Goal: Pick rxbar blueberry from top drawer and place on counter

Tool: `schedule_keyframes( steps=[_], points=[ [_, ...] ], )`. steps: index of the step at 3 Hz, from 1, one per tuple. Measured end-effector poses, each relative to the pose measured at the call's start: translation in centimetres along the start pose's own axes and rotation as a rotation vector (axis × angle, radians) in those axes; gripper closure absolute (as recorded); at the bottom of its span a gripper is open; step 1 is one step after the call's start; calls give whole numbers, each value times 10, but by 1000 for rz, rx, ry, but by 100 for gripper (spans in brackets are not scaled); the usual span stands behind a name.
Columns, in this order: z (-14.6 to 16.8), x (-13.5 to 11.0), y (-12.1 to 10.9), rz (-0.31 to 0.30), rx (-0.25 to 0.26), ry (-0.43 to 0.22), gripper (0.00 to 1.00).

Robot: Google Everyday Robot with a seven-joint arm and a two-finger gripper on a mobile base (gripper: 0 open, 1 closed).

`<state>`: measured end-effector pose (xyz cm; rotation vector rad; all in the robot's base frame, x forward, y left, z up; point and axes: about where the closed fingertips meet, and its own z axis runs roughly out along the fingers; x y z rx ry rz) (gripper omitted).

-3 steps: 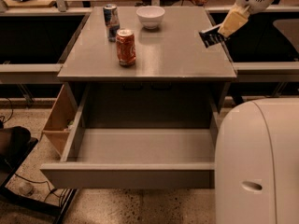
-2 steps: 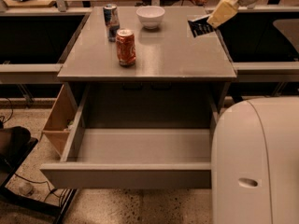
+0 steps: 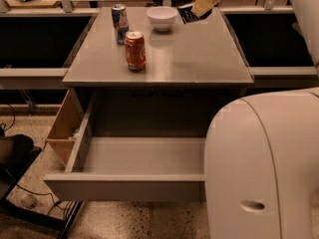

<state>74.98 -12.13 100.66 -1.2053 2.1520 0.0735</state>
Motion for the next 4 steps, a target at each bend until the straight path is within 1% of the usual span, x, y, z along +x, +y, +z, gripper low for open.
schedule_keyframes(
  steps=[1,2,4],
  points=[
    [11,4,-9,6,46,2,82],
    [12,4,-8,6,45,1,51],
    [12,4,-8,6,45,1,5]
  ],
)
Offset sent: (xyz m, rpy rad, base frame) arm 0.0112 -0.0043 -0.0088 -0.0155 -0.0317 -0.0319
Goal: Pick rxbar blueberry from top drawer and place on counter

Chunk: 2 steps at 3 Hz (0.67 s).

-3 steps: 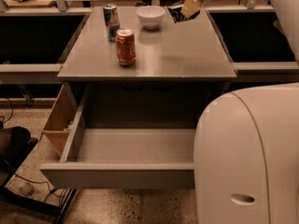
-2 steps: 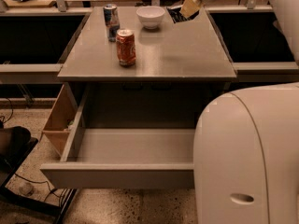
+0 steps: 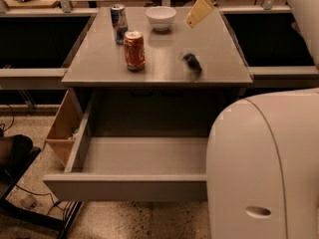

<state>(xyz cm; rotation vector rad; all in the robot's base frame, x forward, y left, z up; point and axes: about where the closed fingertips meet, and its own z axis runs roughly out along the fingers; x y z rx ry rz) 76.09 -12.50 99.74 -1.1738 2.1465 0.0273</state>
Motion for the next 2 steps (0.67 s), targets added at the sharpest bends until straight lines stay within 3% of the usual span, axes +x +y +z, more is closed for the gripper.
schedule_keyframes(
  steps=[2],
  points=[
    [0,0,0,0,0,0,0]
  ],
)
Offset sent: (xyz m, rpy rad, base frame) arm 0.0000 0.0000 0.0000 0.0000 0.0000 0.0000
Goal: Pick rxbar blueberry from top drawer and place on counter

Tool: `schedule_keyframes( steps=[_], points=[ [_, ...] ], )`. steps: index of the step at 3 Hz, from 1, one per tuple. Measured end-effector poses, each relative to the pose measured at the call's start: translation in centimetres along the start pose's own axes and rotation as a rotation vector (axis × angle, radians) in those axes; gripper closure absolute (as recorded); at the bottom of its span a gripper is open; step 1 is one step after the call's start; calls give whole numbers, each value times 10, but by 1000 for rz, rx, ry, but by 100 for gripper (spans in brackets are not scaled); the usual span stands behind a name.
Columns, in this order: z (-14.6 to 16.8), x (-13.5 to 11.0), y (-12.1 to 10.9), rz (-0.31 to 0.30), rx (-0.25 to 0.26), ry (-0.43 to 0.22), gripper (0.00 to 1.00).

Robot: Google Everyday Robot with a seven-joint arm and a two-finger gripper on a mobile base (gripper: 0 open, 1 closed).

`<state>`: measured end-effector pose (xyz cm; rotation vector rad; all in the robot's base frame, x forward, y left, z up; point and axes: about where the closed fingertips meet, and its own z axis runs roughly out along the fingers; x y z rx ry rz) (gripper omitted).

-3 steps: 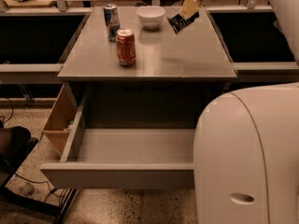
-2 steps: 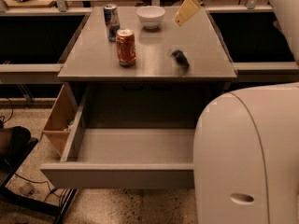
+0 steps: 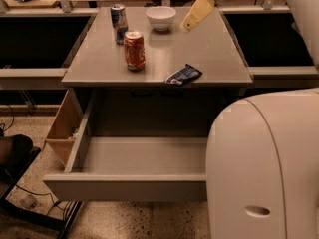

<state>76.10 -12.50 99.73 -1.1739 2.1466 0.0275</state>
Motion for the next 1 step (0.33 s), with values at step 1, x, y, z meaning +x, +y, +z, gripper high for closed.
schedule_keyframes(
  steps=[1],
  points=[
    [-23,-4,-4,15,19,-69,0]
  ],
)
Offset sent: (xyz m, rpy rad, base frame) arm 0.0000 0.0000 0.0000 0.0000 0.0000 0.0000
